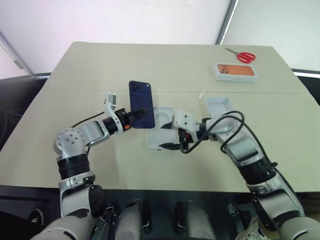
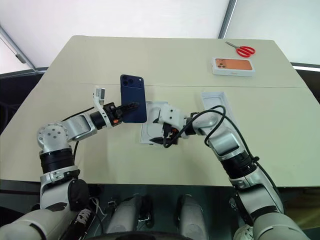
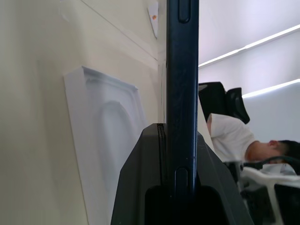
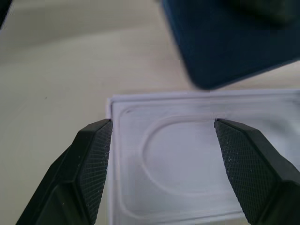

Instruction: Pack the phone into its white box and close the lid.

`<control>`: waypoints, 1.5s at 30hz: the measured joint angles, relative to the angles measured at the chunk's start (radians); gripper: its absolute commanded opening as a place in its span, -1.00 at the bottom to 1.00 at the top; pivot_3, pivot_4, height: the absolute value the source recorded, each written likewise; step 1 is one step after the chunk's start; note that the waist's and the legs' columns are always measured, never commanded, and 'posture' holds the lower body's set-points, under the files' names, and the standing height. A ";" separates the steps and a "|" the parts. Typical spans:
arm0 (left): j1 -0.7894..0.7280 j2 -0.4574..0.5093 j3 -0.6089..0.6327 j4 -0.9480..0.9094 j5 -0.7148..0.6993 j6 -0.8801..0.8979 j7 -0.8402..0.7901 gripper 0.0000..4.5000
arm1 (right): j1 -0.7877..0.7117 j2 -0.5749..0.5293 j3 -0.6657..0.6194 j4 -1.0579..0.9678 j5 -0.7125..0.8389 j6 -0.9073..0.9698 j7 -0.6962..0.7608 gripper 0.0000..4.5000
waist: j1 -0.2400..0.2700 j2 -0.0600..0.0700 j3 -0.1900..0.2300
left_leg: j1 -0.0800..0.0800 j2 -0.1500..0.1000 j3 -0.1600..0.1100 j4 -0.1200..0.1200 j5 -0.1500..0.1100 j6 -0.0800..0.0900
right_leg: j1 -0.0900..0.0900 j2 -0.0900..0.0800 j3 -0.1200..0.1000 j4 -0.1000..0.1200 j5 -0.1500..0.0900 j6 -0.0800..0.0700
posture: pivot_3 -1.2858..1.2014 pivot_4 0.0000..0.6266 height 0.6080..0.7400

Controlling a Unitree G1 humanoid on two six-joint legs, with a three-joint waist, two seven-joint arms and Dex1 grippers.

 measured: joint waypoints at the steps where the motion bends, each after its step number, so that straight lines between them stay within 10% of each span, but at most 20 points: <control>1: 0.001 -0.005 -0.004 -0.001 0.000 -0.001 0.002 -1.00 | -0.004 -0.011 -0.020 0.000 0.017 0.005 0.005 0.60 | 0.000 0.000 0.000 | 0.000 0.000 0.000 0.000 0.000 0.000 | 0.000 0.000 0.000 0.000 0.000 0.000 | 0.03 -0.52 0.96; 25: 0.064 -0.134 -0.013 -0.026 -0.064 0.128 0.151 -1.00 | 0.044 -0.118 -0.151 0.177 0.024 -0.168 -0.034 0.60 | 0.001 0.000 0.000 | 0.000 0.000 0.000 0.000 0.000 0.003 | 0.001 -0.001 0.000 -0.002 0.000 0.000 | 0.03 -0.52 0.96; 31: 0.064 -0.141 -0.001 -0.026 -0.080 0.136 0.172 0.23 | 0.041 -0.117 -0.126 0.181 0.013 -0.180 -0.041 0.63 | 0.001 0.000 0.000 | 0.000 0.000 0.000 0.000 0.000 0.002 | 0.001 -0.001 0.000 -0.002 0.000 0.000 | 0.03 -0.52 0.96; 45: 0.001 0.000 -0.069 -0.009 -0.043 0.143 0.138 0.23 | 0.018 -0.080 -0.100 0.216 -0.003 -0.199 -0.057 0.63 | 0.000 0.000 0.000 | 0.000 0.000 0.000 0.000 0.000 0.002 | 0.001 0.000 0.000 -0.002 0.000 0.000 | 0.03 -0.52 0.96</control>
